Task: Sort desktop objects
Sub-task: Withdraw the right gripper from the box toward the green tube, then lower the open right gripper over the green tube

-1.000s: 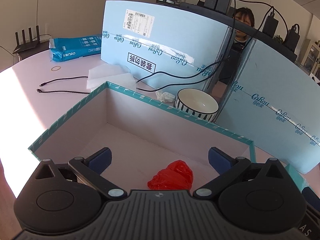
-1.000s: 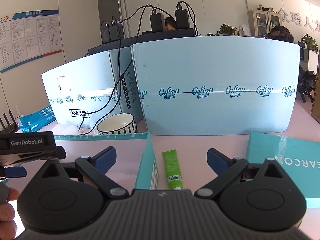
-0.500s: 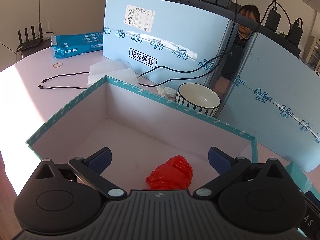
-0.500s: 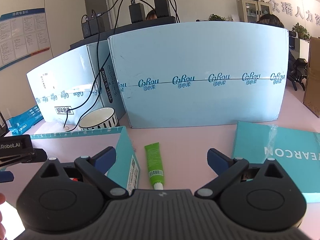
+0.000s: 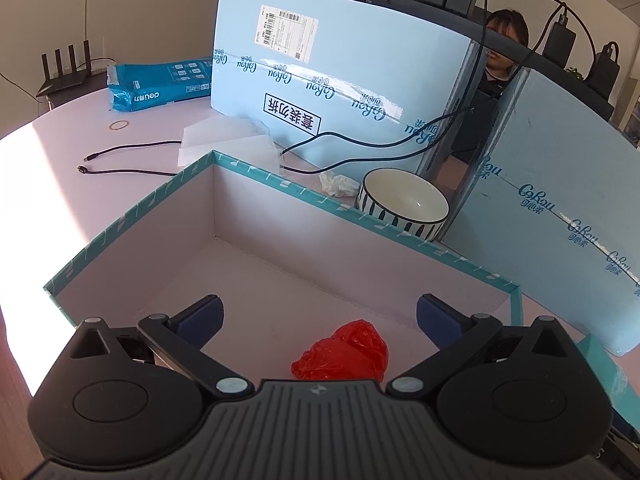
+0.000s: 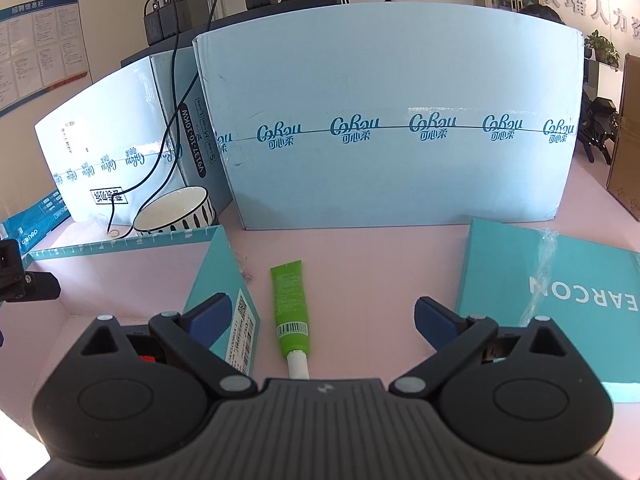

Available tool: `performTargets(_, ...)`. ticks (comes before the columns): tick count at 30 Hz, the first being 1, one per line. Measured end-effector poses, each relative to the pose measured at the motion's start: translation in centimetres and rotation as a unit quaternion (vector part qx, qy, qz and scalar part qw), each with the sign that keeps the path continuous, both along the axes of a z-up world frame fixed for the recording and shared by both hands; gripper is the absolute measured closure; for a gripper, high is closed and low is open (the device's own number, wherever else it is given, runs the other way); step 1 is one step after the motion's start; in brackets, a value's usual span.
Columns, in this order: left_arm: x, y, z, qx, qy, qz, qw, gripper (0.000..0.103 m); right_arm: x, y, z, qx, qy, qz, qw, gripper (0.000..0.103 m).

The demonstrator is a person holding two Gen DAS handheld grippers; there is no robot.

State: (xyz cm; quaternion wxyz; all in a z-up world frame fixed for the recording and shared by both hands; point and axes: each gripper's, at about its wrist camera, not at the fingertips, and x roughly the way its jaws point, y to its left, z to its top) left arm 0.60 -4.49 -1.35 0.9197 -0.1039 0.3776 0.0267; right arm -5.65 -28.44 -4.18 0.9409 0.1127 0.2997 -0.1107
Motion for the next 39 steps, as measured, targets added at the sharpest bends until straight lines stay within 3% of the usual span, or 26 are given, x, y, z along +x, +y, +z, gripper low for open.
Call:
performTargets(18,1.5,-0.1,-0.6,-0.005,0.014,0.017,0.9998,0.000,2.9,-0.8,-2.3,-0.034,0.059,0.019,0.998,0.004)
performTargets(39,2.7,-0.3,-1.3,0.011,0.029,0.049,0.9983,0.000,6.9,-1.4,-6.2,-0.083,0.119,0.110,0.983,0.004)
